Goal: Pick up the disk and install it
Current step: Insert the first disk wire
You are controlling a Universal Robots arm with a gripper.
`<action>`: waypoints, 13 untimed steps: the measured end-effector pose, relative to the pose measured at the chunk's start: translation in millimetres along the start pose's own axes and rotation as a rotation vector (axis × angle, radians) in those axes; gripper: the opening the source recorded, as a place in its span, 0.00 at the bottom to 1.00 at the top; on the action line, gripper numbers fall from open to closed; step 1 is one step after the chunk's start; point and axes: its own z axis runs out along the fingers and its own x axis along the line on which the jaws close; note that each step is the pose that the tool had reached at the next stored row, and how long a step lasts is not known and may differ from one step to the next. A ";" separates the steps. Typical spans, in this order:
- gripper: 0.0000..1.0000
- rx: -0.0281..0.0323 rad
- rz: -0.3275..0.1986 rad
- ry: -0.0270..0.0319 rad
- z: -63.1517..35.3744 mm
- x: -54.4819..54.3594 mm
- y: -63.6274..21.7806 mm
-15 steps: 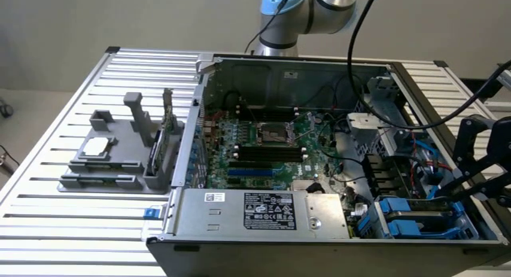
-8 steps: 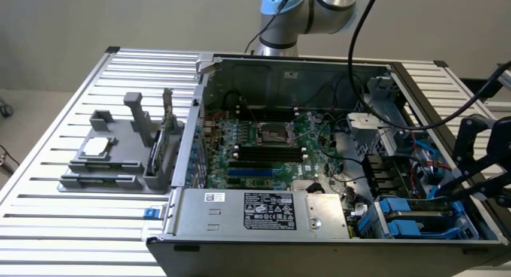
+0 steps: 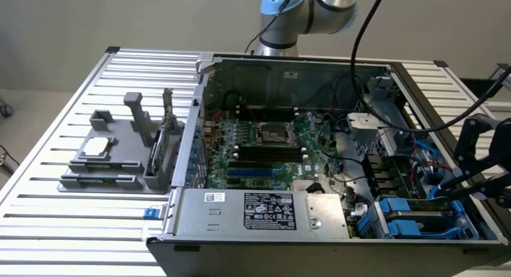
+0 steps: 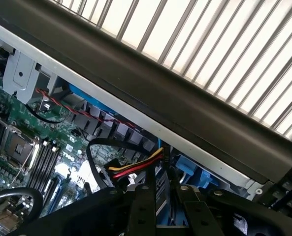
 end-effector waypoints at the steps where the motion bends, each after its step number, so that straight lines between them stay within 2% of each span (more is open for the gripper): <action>1: 0.23 -0.0001 0.000 0.0001 -0.4 -1.0 -0.7; 3: 0.23 -0.0012 -0.001 0.0017 -0.7 -2.4 -1.5; 4: 0.23 -0.0030 -0.001 0.0050 -0.8 -3.3 -2.1; 6: 0.23 -0.0088 -0.004 0.0160 -1.0 -4.9 -3.0; 9: 0.23 -0.0207 -0.010 0.0378 -1.3 -7.1 -4.2; 13: 0.23 -0.0301 -0.014 0.0489 -1.8 -11.0 -6.5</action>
